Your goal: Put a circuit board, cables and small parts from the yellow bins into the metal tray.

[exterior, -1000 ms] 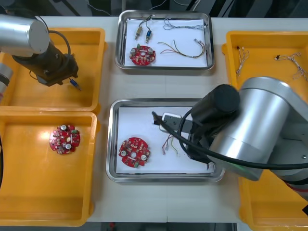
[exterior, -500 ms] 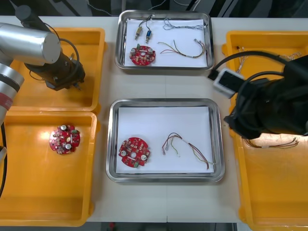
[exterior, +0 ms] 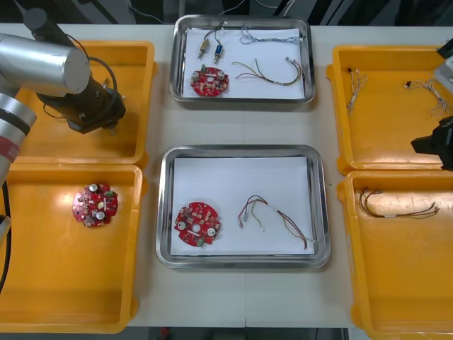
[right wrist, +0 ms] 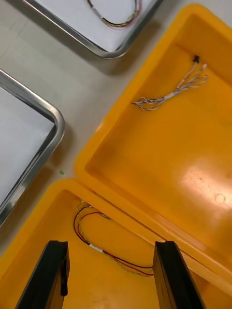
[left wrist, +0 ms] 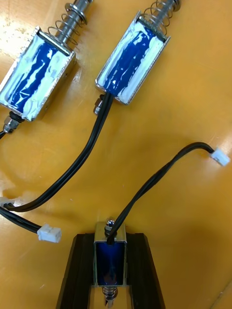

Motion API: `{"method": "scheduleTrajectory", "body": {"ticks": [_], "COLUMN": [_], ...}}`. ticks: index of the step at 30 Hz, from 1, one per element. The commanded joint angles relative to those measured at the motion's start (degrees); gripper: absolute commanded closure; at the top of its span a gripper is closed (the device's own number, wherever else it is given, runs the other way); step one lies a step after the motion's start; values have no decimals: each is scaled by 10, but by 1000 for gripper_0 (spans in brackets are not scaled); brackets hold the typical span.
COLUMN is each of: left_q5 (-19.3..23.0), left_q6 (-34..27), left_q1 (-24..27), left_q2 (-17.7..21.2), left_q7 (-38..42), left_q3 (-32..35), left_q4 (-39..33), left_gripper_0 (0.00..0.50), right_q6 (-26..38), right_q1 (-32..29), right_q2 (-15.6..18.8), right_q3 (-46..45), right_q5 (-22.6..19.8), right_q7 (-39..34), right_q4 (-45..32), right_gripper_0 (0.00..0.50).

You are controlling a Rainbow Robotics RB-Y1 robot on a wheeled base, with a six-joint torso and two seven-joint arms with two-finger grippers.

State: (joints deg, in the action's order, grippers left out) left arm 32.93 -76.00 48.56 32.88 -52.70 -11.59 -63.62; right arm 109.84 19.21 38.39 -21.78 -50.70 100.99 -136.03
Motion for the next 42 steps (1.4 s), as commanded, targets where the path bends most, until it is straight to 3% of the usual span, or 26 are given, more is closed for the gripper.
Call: {"method": "scheduleTrajectory", "body": {"ticks": [1,19,22,27,32,42], "left_q5": [-4,8,16,25,25,34], "left_q6": [1,-104,-140,-188,-245,-340], "left_q1": [31,73,90,114,117,95], "left_q2": [-8,22,35,45,47,29], "left_q7": [17,-1,-10,-14,-14,14], "left_q3": [-5,41,48,48,65,66], "left_q4": [-4,-4,-4,-5,-50,-192], "left_gripper_0": [500,500,500,500,500,500], "right_q6": [2,2,2,2,-3,-72], "right_q1": [-7,0,25,69,115,185], "right_q2": [20,16,16,16,20,41], "right_q3": [-27,-51,-51,-49,-35,14], "right_q5": [16,150,177,186,192,215], "right_q7": [-21,-26,-25,-20,-17,-9], "right_q4": [19,137,186,248,315,445], "right_gripper_0": [0,0,0,0,0,0]}}
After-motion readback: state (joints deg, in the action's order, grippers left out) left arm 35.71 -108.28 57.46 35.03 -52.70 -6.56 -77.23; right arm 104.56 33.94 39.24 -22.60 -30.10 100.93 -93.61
